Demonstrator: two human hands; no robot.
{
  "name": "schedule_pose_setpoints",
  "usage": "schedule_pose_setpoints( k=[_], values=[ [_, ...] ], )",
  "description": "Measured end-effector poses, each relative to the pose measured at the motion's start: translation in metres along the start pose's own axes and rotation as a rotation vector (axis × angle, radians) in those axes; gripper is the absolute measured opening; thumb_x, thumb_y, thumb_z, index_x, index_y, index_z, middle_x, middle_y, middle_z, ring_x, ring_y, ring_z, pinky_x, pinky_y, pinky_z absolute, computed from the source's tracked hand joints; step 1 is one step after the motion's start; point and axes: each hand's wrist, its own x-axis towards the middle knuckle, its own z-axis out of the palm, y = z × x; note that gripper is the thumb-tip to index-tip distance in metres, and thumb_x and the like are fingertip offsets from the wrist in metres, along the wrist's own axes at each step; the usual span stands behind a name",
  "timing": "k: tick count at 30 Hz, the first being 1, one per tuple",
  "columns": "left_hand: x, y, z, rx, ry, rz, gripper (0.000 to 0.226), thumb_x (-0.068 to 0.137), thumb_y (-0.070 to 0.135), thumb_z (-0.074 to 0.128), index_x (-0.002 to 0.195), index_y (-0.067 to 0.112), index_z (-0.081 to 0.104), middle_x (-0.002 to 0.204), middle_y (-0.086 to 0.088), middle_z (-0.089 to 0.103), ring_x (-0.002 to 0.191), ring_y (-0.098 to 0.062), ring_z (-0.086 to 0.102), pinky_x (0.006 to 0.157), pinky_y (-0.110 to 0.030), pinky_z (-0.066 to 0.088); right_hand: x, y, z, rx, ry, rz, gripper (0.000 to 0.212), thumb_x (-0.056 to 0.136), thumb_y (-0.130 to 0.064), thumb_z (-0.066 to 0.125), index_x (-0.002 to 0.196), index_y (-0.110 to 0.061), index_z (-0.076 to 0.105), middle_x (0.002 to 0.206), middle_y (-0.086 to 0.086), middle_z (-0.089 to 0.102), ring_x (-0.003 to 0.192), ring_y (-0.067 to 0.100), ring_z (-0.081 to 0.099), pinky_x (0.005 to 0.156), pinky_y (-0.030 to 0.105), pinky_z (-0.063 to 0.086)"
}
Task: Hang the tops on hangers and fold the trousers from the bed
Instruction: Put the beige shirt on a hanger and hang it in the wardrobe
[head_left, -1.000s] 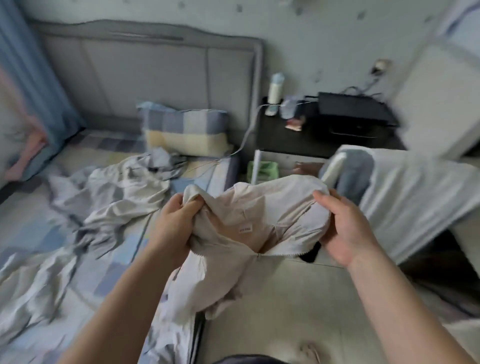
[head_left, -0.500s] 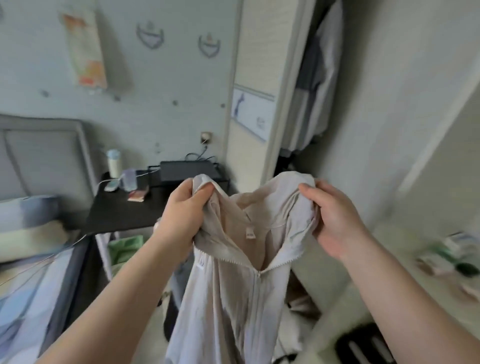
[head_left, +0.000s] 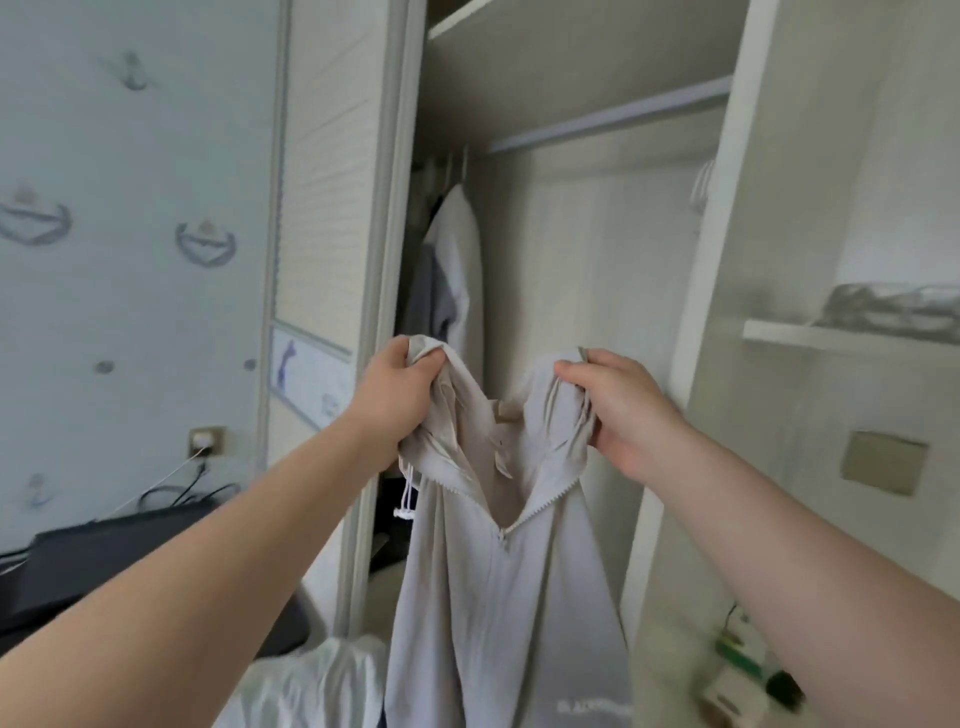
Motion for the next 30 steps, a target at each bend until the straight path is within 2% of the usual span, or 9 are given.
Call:
schedule_pose_setpoints(
  k=[3,7,11,15,19,23,24,27,30],
  values=[
    [0.066,0.012,0.026,-0.014,-0.037,0.055,0.027,0.101,0.024,0.057,0.110,-0.001,0.061,0.103,-0.021,0.069,0.097,-0.033,0.068,0.095,-0.049,0.055,0.040,-0.024,0.001,-0.037,0.065,-0.041,0.012,0.093,-0.008,0.059,0.102,-0.011,0.066,0.092,0.015,0.063,0.086,0.025,0.063,0.078,0.037,0.050],
    [0.149,0.026,0.060,-0.135,-0.137,0.060,0.017,0.101,0.025,0.056,0.088,0.014,0.059,0.085,-0.006,0.065,0.081,-0.024,0.064,0.069,-0.033,0.053,0.093,-0.056,0.014,-0.076,0.239,-0.167,0.013,0.093,-0.004,0.056,0.097,-0.015,0.061,0.088,0.013,0.057,0.082,0.023,0.058,0.073,0.035,0.045],
    [0.217,0.040,0.087,-0.209,-0.194,0.078,0.012,0.102,0.024,0.055,0.092,0.019,0.058,0.101,-0.009,0.068,0.089,-0.025,0.068,0.074,-0.035,0.057,0.149,-0.092,0.025,-0.209,0.415,-0.224,0.010,0.093,-0.004,0.056,0.089,-0.013,0.053,0.084,0.012,0.050,0.080,0.021,0.050,0.070,0.034,0.043],
    [0.270,0.057,0.113,-0.226,-0.257,0.153,0.014,0.103,0.022,0.054,0.091,0.016,0.057,0.090,-0.009,0.063,0.077,-0.023,0.063,0.064,-0.028,0.050,0.196,-0.121,0.024,-0.295,0.536,-0.224,0.015,0.094,-0.004,0.054,0.083,-0.012,0.049,0.077,0.007,0.048,0.077,0.022,0.051,0.063,0.028,0.040],
    [0.305,0.080,0.144,-0.218,-0.314,0.215,0.022,0.101,0.023,0.056,0.112,0.004,0.060,0.105,-0.012,0.064,0.104,-0.035,0.066,0.086,-0.035,0.052,0.219,-0.146,0.005,-0.784,0.652,-0.208,0.028,0.094,-0.008,0.051,0.069,-0.015,0.040,0.094,0.013,0.054,0.085,0.027,0.052,0.078,0.037,0.052],
    [0.322,0.098,0.171,-0.165,-0.327,0.314,0.013,0.099,0.021,0.058,0.093,0.011,0.063,0.096,-0.011,0.067,0.108,-0.035,0.066,0.097,-0.042,0.053,0.230,-0.159,-0.012,-1.422,0.823,-0.161,0.010,0.089,-0.013,0.052,0.080,-0.012,0.047,0.112,0.017,0.064,0.085,0.033,0.054,0.073,0.033,0.043],
    [0.325,0.101,0.177,-0.163,-0.336,0.327,0.013,0.099,0.021,0.057,0.096,0.010,0.064,0.100,-0.012,0.069,0.105,-0.033,0.066,0.097,-0.042,0.053,0.232,-0.162,-0.015,-1.515,0.849,-0.144,0.002,0.088,-0.015,0.052,0.089,-0.014,0.053,0.118,0.015,0.064,0.092,0.033,0.057,0.075,0.033,0.041],
    [0.333,0.101,0.192,-0.160,-0.353,0.351,0.017,0.098,0.019,0.057,0.082,0.015,0.060,0.084,-0.006,0.064,0.088,-0.026,0.061,0.079,-0.031,0.048,0.239,-0.175,-0.029,-1.812,0.990,-0.146,0.033,0.085,-0.020,0.053,0.117,-0.016,0.061,0.130,0.013,0.057,0.122,0.034,0.050,0.090,0.039,0.038],
    [0.338,0.097,0.205,-0.143,-0.384,0.365,0.027,0.098,0.018,0.058,0.072,0.016,0.051,0.073,-0.004,0.055,0.071,-0.021,0.053,0.062,-0.029,0.040,0.245,-0.191,-0.040,-2.140,1.145,-0.182,0.039,0.085,-0.022,0.052,0.124,-0.016,0.057,0.129,0.012,0.049,0.121,0.033,0.042,0.096,0.042,0.032]
  ],
)
